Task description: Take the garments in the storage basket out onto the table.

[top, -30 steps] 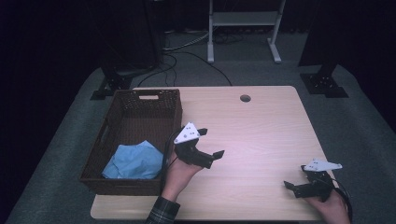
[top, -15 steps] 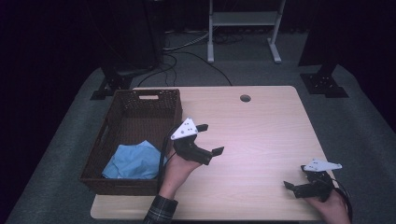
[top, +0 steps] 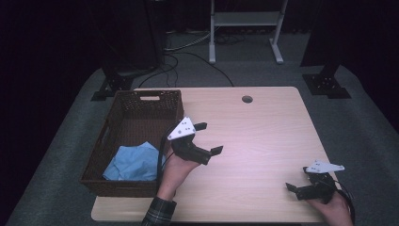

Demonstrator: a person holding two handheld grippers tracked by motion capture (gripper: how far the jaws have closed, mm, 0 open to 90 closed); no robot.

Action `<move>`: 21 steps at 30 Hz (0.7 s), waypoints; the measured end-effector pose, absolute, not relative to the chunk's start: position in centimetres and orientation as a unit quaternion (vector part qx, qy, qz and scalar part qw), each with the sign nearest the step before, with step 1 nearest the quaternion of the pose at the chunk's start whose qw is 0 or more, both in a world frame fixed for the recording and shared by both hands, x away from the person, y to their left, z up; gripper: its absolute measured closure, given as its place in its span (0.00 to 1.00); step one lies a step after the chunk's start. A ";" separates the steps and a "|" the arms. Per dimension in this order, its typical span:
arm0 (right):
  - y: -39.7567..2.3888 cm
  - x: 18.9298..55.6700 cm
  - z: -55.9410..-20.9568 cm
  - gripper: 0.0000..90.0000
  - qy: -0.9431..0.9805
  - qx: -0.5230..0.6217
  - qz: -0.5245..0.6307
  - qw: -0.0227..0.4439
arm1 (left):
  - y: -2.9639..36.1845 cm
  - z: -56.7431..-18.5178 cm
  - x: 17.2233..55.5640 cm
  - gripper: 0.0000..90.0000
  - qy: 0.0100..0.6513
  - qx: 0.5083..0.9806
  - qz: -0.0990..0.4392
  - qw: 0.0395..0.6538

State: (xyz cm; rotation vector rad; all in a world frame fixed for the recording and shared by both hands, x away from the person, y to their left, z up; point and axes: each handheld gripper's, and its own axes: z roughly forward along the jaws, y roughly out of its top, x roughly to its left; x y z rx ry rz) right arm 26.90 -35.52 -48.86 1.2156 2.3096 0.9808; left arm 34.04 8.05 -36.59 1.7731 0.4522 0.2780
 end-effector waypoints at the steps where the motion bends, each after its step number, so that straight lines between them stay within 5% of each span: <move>1: -35.5 26.9 -48.9 0.02 0.815 0.429 0.346 0.176 | 8.1 -36.5 34.0 0.00 0.195 0.765 0.120 0.601; 21: -35.5 26.9 -48.9 0.02 0.815 0.429 0.346 0.176 | 9.3 -36.0 34.0 0.00 0.203 0.755 0.131 0.610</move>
